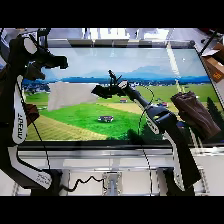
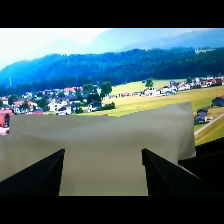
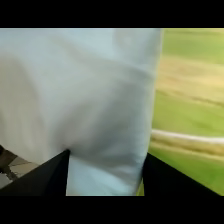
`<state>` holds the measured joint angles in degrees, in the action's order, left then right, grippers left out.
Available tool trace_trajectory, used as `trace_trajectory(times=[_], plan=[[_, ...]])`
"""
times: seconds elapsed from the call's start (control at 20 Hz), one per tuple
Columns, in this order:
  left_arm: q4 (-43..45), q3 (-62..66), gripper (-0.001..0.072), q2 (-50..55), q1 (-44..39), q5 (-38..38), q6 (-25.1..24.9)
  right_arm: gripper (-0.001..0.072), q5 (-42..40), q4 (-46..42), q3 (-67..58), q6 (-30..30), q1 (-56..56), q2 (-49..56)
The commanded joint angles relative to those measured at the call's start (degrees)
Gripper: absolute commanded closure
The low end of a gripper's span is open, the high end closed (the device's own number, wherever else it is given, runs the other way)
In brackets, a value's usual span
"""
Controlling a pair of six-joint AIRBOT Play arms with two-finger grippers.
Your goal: Fold the shirts.
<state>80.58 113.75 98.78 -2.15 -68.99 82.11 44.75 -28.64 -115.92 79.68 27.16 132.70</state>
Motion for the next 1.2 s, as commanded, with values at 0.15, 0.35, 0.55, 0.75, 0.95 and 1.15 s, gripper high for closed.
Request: trace_trajectory(times=[0.15,0.35,0.55,0.75,0.95,1.15], plan=[[0.00,-0.02,0.0147,0.02,0.00,0.07,0.00,0.0553,-4.50,2.38,-0.15,-1.40,2.56,0.44],[0.02,-0.02,0.0147,0.02,0.00,0.07,0.00,0.0679,-5.77,5.03,-2.69,-9.73,1.92,-0.22],[0.02,-0.02,0.0147,0.02,0.00,0.07,0.00,0.0680,-10.10,3.28,-2.67,-9.73,-1.51,-5.29],[0.00,-0.02,0.0147,0.02,0.00,0.09,0.00,0.0680,-6.49,-5.51,-2.64,-9.53,-7.28,-11.65],[0.00,-0.02,0.0147,0.02,0.00,0.07,0.20,0.0680,-0.79,-13.62,-2.64,-4.81,-14.58,-17.05],[0.00,-0.02,0.0148,0.02,0.00,0.07,0.61,0.0680,8.09,-26.18,-2.64,3.34,-22.51,-21.79]])
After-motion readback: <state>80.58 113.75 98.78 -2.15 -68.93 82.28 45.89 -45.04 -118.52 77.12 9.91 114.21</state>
